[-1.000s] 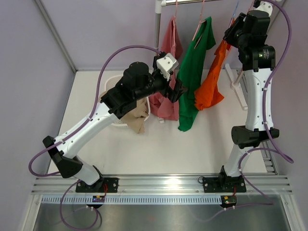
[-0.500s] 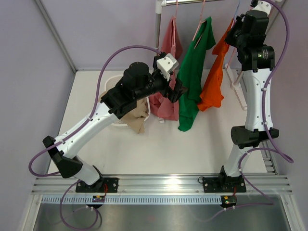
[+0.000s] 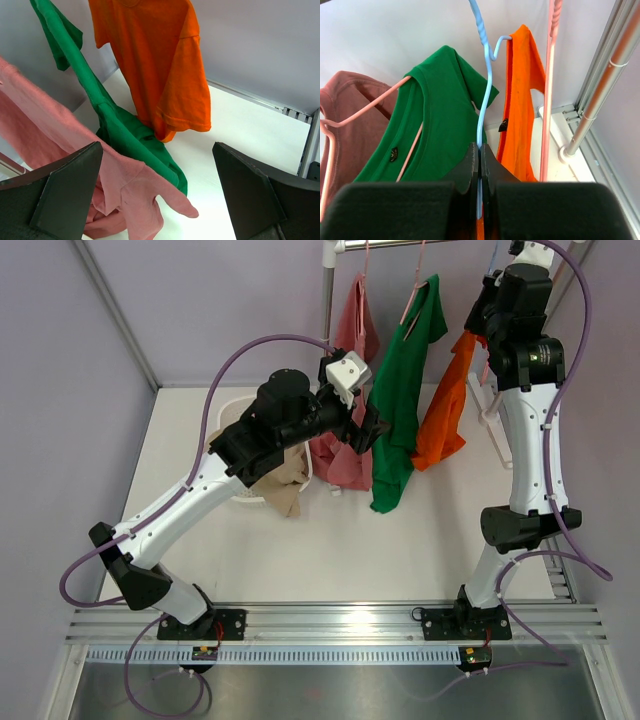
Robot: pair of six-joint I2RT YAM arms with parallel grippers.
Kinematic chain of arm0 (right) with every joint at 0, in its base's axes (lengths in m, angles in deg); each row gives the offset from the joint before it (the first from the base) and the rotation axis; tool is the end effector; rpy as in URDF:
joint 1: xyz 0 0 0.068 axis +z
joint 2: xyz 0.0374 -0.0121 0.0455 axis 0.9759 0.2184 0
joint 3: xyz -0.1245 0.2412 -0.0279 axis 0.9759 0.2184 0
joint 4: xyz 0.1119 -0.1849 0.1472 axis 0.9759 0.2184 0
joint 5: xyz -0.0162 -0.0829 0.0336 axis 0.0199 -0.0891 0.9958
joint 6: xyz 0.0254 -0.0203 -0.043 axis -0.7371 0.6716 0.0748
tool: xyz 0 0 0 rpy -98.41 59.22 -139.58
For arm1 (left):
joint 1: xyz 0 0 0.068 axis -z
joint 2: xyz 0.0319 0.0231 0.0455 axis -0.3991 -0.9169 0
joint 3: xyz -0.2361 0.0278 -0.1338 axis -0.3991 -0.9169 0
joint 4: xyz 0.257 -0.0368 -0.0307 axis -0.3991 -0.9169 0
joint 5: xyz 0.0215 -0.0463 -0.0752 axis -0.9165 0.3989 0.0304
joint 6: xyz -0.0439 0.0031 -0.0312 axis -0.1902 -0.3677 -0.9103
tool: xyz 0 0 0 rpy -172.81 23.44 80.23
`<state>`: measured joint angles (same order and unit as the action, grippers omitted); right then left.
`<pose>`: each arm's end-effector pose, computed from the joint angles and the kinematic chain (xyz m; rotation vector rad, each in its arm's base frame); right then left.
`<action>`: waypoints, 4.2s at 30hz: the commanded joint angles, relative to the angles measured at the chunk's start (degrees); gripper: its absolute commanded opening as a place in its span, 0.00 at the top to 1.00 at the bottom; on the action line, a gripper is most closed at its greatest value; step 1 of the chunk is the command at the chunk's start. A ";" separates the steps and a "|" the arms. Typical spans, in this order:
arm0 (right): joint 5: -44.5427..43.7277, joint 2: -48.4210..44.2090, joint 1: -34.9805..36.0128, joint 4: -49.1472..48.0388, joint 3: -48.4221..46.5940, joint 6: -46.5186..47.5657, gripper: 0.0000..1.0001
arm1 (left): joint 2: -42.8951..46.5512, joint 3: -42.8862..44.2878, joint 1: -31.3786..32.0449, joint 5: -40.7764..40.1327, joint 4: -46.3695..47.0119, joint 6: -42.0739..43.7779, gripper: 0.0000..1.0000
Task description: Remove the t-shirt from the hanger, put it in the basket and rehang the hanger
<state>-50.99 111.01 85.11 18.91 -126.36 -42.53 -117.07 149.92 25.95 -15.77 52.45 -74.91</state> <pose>0.3517 0.0377 0.5483 0.2255 1.7036 -0.0252 0.2170 -0.2617 0.4747 0.8730 1.5001 -0.7281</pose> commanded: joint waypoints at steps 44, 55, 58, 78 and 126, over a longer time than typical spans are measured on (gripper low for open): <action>1.38 -31.38 7.47 -9.61 33.95 -11.64 1.00 | 2.43 0.40 26.02 -22.14 1.50 -4.77 0.01; -2.93 -29.27 11.61 -8.30 31.50 -15.33 1.00 | -1.96 0.76 30.16 -31.55 2.37 -3.74 0.01; -3.11 -29.36 12.66 -7.41 30.53 -16.21 1.00 | -2.84 -1.96 30.16 -33.83 5.79 -0.14 0.01; -1.96 -31.03 13.98 -4.86 28.77 -16.82 1.00 | -12.95 4.79 26.90 -40.18 8.97 2.24 0.57; 2.17 -27.42 10.03 9.81 12.59 -12.08 1.00 | -12.76 3.35 13.90 -20.65 7.74 -13.49 1.00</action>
<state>-50.23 88.52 95.21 29.49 -114.05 -55.22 -129.40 143.37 41.95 -41.28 59.93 -87.11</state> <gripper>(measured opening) 0.025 0.022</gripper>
